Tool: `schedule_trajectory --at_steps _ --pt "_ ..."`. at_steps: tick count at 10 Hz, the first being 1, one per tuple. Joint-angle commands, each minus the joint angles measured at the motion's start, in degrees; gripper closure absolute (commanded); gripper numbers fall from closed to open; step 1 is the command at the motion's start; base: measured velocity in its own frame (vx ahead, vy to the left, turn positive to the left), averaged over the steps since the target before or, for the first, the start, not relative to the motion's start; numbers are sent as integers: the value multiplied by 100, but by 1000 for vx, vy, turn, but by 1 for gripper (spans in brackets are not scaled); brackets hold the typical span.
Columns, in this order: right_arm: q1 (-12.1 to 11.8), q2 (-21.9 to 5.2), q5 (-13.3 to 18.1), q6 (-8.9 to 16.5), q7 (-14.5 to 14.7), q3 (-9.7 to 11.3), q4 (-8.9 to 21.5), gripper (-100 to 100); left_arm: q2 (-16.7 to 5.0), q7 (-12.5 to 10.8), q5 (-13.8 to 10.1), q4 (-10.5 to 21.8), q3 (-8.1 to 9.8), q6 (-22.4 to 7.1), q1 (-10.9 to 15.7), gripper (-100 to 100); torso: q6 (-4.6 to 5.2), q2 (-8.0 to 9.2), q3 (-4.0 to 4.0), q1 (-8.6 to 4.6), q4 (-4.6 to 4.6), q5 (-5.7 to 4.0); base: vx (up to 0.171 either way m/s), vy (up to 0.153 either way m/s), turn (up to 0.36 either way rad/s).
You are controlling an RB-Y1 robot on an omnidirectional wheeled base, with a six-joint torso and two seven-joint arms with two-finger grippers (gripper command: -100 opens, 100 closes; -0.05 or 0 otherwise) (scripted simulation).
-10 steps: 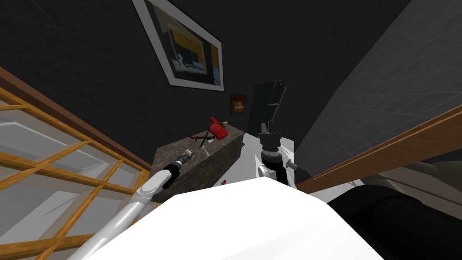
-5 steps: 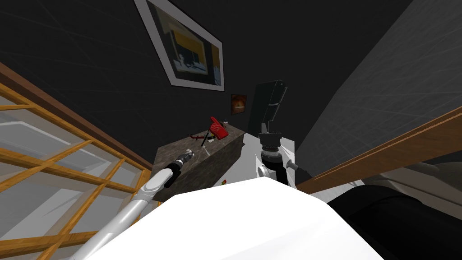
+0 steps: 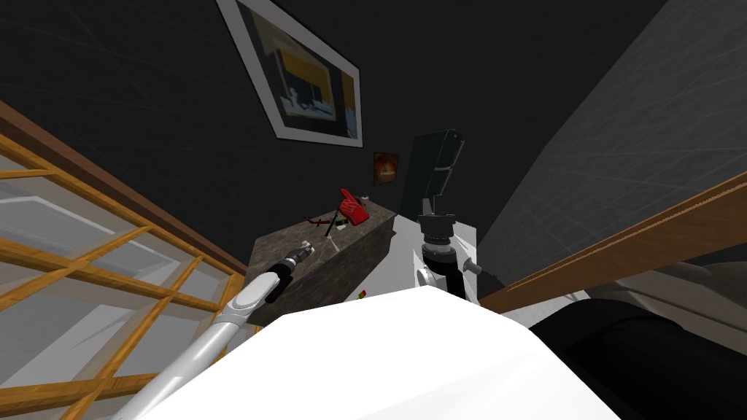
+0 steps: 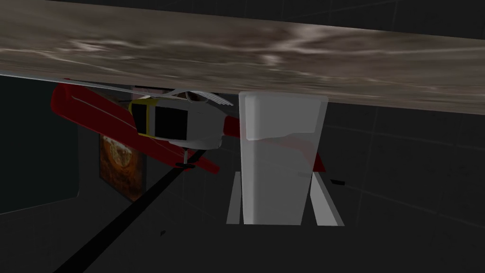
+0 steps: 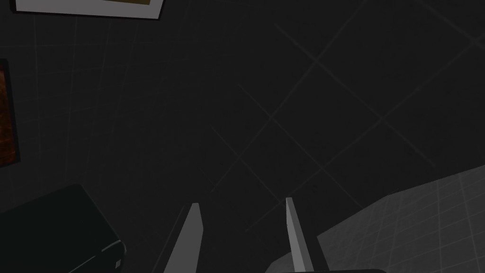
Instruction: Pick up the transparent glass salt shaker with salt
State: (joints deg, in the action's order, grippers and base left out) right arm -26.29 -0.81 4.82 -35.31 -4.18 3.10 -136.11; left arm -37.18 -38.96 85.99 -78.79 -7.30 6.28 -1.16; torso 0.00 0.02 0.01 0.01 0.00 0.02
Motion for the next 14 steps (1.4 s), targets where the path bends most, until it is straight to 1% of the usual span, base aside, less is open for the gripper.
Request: schedule_trajectory --at_steps 1,2,3,4,5,6,7,8,9,11,12,13,14 --pt "0 0 0 0 0 0 0 0 -30 286 -286 -127 141 20 -284 100 0 0 0 0 0 0 19 -15 -142" --pt "0 0 0 0 0 0 0 0 -30 320 -395 -127 141 20 -284 100 0 0 -3 -4 -6 3 18 -15 -70" --pt "0 0 0 0 0 0 0 0 -30 480 -570 -127 141 20 -284 100 3 -5 -8 -5 -11 9 5 -9 1" --pt "0 0 0 0 0 0 0 0 -30 545 -590 -127 141 20 -284 100 3 -6 -10 -3 -14 11 0 0 0" --pt "0 0 0 0 0 0 0 0 -56 765 -838 -254 293 43 -562 100 3 -5 -10 -1 -16 13 13 -12 -139" --pt "0 0 0 0 0 0 0 0 -56 950 -1015 -254 293 43 -574 100 4 -6 -14 -2 -23 18 15 -11 -79" --pt "0 0 0 0 0 0 0 0 -56 1078 -1178 -254 293 43 -574 100 6 -8 -18 -4 -28 22 6 -7 -4" --pt "0 0 0 0 0 0 0 0 -56 1132 -1230 -254 293 43 -574 100 3 -8 -19 -2 -30 24 0 0 0" --pt "0 0 0 0 0 0 0 0 -81 1323 -1455 -382 446 67 -845 100 2 -7 -19 0 -32 25 14 -12 -132" --pt "0 0 0 0 0 0 0 0 -81 1574 -1784 -382 446 67 -864 100 3 -9 -25 -1 -41 34 9 -9 -43" --pt "0 0 0 0 0 0 0 0 -81 1718 -1869 -382 446 67 -864 100 1 -9 -26 2 -42 37 1 -4 13" --pt "0 0 0 0 0 0 0 0 -107 1896 -2085 -509 598 90 -1140 100 0 -8 -26 4 -44 38 16 -13 -140" --pt "0 0 0 0 0 0 0 0 -107 2056 -2253 -509 598 90 -1154 100 1 -7 -29 2 -50 42 14 -11 -76"
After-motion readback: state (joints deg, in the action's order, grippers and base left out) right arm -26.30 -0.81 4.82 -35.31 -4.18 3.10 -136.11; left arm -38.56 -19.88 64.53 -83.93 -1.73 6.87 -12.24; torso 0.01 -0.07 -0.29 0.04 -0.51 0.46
